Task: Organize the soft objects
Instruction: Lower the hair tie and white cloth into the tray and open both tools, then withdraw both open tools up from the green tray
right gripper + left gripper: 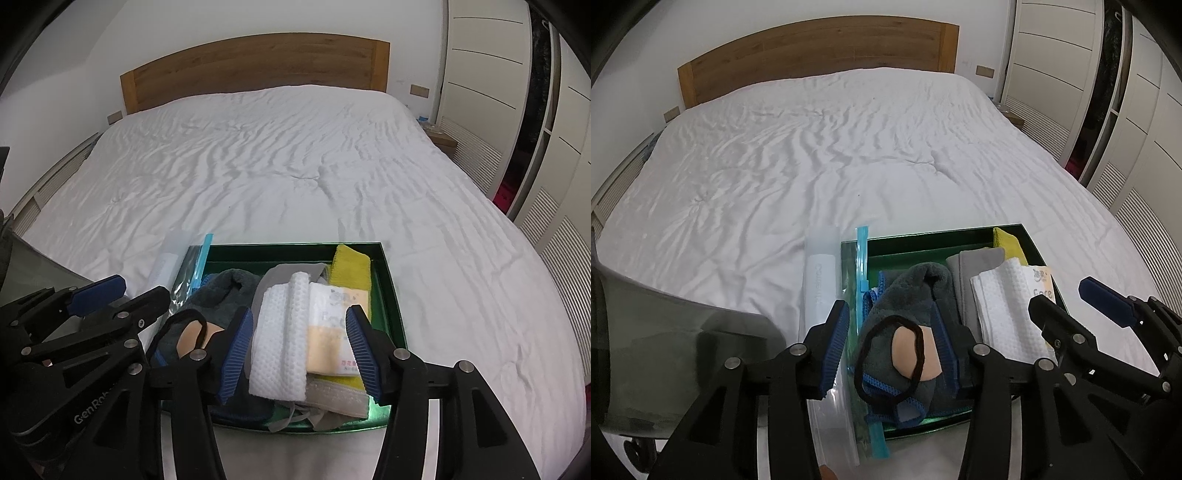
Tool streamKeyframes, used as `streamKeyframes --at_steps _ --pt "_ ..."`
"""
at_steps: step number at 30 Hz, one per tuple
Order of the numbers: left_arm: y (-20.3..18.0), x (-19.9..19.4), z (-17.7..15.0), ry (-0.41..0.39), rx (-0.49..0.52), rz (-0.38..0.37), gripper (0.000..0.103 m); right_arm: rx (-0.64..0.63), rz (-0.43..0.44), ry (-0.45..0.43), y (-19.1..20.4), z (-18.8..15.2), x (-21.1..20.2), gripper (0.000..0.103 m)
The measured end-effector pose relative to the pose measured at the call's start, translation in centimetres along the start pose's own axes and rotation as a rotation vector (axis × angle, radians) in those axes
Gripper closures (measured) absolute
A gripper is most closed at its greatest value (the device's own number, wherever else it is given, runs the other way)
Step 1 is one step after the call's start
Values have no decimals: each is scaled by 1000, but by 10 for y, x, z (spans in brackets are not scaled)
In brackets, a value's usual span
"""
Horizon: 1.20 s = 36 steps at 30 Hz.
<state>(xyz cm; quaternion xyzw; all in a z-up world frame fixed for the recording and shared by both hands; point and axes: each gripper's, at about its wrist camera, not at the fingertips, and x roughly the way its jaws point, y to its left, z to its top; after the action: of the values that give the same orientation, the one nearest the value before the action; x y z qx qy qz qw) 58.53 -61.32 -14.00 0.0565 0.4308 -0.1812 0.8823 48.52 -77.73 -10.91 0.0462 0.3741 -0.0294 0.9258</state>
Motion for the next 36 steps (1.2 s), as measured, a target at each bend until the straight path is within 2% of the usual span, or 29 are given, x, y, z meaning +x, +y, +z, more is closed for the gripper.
streamKeyframes --at_steps 12,15,17,22,26,36 --pt "1 -1 -4 4 8 12 62 -12 -14 13 0 -1 1 46" --pt "2 -2 -5 0 7 31 55 -8 -24 11 -1 -3 2 43" --pt "4 -1 -6 2 0 42 47 -3 -30 10 -4 -3 2 40" --pt "7 -1 -6 3 -9 48 35 5 -61 -7 -10 -5 -1 26" --pt "8 -2 -8 4 -8 49 26 10 -71 -18 -13 -7 -5 21" --pt "1 -11 -15 -3 2 18 20 11 -113 -37 -22 -16 -23 16"
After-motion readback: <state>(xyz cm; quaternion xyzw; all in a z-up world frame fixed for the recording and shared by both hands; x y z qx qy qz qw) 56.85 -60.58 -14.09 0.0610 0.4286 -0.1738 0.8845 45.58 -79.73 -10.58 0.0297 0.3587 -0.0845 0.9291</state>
